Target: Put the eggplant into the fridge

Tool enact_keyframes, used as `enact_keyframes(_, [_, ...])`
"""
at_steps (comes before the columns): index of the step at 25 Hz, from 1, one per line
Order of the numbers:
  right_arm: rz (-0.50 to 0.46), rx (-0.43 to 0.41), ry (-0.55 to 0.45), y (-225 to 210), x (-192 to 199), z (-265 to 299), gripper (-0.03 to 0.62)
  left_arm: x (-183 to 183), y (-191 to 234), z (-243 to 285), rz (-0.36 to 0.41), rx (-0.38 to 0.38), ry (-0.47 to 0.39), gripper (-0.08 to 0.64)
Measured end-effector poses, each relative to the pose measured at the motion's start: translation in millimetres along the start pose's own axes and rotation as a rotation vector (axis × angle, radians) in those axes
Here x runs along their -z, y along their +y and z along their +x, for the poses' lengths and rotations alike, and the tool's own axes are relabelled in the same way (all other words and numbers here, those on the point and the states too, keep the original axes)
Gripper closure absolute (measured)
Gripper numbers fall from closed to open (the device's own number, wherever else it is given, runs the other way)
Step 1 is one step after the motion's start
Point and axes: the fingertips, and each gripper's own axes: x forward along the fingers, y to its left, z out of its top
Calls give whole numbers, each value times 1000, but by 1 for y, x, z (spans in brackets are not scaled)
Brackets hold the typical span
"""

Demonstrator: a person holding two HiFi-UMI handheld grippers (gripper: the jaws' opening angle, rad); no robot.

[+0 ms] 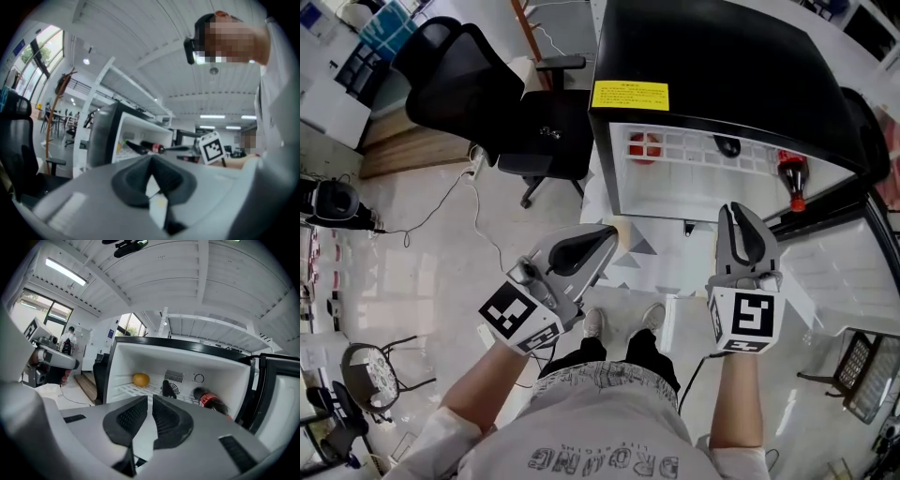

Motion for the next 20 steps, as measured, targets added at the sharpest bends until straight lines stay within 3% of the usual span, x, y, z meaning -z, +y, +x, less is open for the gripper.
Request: enact_keyframes(20, [68, 32, 31, 36, -1, -61, 588, -9, -12, -13, 60, 112, -5, 552])
